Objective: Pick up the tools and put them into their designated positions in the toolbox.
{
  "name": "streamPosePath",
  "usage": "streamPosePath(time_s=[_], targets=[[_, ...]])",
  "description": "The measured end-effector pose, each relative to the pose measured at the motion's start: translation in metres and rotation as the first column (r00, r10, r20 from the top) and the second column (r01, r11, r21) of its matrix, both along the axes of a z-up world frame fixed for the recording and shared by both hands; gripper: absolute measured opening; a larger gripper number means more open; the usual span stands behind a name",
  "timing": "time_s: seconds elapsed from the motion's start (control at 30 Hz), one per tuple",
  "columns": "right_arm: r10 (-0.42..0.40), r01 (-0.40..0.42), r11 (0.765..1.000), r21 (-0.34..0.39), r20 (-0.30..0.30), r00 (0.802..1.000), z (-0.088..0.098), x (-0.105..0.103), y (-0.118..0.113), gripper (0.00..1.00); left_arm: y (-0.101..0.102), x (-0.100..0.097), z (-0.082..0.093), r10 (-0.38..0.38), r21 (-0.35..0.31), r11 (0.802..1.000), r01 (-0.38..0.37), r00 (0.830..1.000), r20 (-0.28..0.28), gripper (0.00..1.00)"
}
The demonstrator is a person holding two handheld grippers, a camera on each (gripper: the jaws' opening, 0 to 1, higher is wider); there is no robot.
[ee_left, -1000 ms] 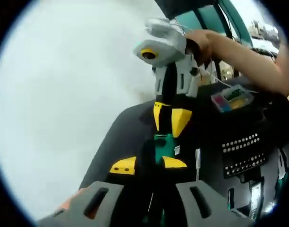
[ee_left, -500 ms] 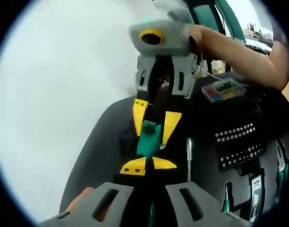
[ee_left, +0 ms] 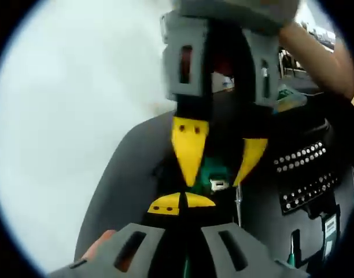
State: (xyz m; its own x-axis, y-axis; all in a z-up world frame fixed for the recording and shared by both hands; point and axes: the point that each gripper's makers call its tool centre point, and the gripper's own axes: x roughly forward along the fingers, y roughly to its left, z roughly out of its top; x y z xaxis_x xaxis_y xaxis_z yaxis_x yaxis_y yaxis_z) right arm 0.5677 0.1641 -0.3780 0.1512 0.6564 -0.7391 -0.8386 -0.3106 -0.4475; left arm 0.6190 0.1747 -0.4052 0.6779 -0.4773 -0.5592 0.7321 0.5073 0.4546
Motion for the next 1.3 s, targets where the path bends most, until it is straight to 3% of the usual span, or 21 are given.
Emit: streamPosePath(time_s=[0.03, 0.1, 0.23, 0.27, 0.33, 0.4, 0.47, 0.53, 0.57, 0.6, 0.63, 0.77, 0.97, 1.03, 1.07, 1.1, 1.13, 1.17, 1.2, 1.27, 1.3], targets=[[-0.043, 0.048, 0.996, 0.072, -0.069, 0.997, 0.011, 0.003, -0.007, 0.16, 0.0, -0.001, 0.001, -0.003, 0.004, 1.0, 0.003, 1.0, 0.002, 0.0], [-0.155, 0.167, 0.972, 0.166, -0.083, 0.984, 0.033, 0.029, -0.026, 0.15, 0.004, -0.003, 0.001, -0.001, 0.034, 0.999, 0.001, 1.0, -0.001, 0.0], [-0.261, 0.3, 0.923, 0.243, -0.18, 0.949, 0.047, 0.052, -0.04, 0.15, 0.008, -0.007, 0.003, -0.004, 0.064, 0.998, 0.004, 1.0, 0.005, 0.0], [-0.294, 0.346, 0.908, 0.235, -0.229, 0.928, 0.045, 0.056, -0.04, 0.15, 0.01, -0.008, 0.004, -0.002, 0.085, 0.996, 0.001, 1.0, 0.012, 0.0], [-0.287, 0.323, 0.93, 0.174, -0.202, 0.936, 0.031, 0.054, -0.038, 0.15, 0.011, -0.007, 0.009, 0.002, 0.104, 0.995, -0.006, 0.999, 0.032, 0.0], [-0.25, 0.283, 0.954, 0.098, -0.258, 0.933, 0.011, 0.039, -0.034, 0.15, 0.01, -0.008, 0.016, 0.0, 0.098, 0.995, -0.004, 0.999, 0.042, 0.0], [-0.276, 0.288, 0.958, 0.018, -0.237, 0.931, -0.007, 0.04, -0.04, 0.15, 0.007, -0.009, 0.024, 0.005, 0.066, 0.998, -0.008, 0.999, 0.044, 0.0], [-0.27, 0.278, 0.96, 0.02, -0.181, 0.946, -0.016, 0.049, -0.033, 0.15, 0.005, -0.01, 0.028, 0.016, 0.037, 0.999, -0.017, 0.999, 0.035, 0.0], [-0.263, 0.279, 0.959, 0.05, -0.217, 0.94, -0.017, 0.049, -0.024, 0.15, 0.004, -0.01, 0.028, 0.016, 0.032, 0.999, -0.017, 0.999, 0.031, 0.01], [-0.306, 0.333, 0.941, 0.058, -0.267, 0.914, -0.02, 0.052, -0.02, 0.17, 0.005, -0.009, 0.025, 0.015, 0.047, 0.999, -0.017, 0.999, 0.03, 0.01], [-0.311, 0.329, 0.944, 0.031, -0.26, 0.914, -0.028, 0.052, -0.02, 0.18, 0.008, -0.008, 0.022, 0.012, 0.083, 0.996, -0.015, 0.999, 0.032, 0.02], [-0.289, 0.327, 0.942, 0.077, -0.308, 0.907, -0.027, 0.049, -0.02, 0.17, 0.016, -0.009, 0.018, 0.017, 0.099, 0.995, -0.02, 1.0, 0.026, 0.02], [-0.277, 0.357, 0.921, 0.157, -0.38, 0.882, -0.008, 0.043, -0.008, 0.17, 0.025, -0.009, 0.043, 0.041, 0.08, 0.996, -0.048, 0.995, 0.089, 0.02], [-0.226, 0.338, 0.92, 0.199, -0.437, 0.871, 0.001, 0.031, -0.001, 0.14, 0.026, -0.01, 0.051, 0.043, 0.079, 0.996, -0.051, 0.993, 0.106, 0.02], [-0.147, 0.297, 0.906, 0.302, -0.433, 0.889, 0.017, 0.022, 0.011, 0.11, 0.027, -0.011, 0.055, 0.042, 0.077, 0.996, -0.051, 0.993, 0.113, 0.02], [-0.088, 0.247, 0.914, 0.321, -0.437, 0.895, 0.024, 0.01, 0.014, 0.06, 0.027, -0.012, 0.06, 0.044, 0.072, 0.996, -0.054, 0.991, 0.123, 0.02], [-0.063, 0.26, 0.918, 0.3, -0.536, 0.842, 0.027, -0.011, 0.015, 0.03, 0.028, -0.012, 0.062, 0.048, 0.068, 0.996, -0.057, 0.991, 0.128, 0.02], [-0.052, 0.235, 0.932, 0.275, -0.541, 0.84, 0.026, -0.019, 0.012, 0.0, 0.029, -0.013, 0.065, 0.051, 0.063, 0.996, -0.06, 0.99, 0.133, 0.02], [-0.018, 0.15, 0.964, 0.218, -0.511, 0.859, 0.02, -0.032, 0.005, 0.0, 0.029, -0.014, 0.065, 0.052, 0.063, 0.996, -0.061, 0.99, 0.134, 0.02], [-0.027, 0.113, 0.975, 0.192, -0.404, 0.914, 0.014, -0.027, -0.007, 0.0, 0.032, -0.014, 0.065, 0.057, 0.07, 0.995, -0.067, 0.989, 0.135, 0.02], [-0.039, 0.129, 0.973, 0.192, -0.411, 0.911, 0.014, -0.026, -0.01, 0.0, 0.033, -0.017, 0.063, 0.055, 0.075, 0.995, -0.065, 0.99, 0.128, 0.02]])
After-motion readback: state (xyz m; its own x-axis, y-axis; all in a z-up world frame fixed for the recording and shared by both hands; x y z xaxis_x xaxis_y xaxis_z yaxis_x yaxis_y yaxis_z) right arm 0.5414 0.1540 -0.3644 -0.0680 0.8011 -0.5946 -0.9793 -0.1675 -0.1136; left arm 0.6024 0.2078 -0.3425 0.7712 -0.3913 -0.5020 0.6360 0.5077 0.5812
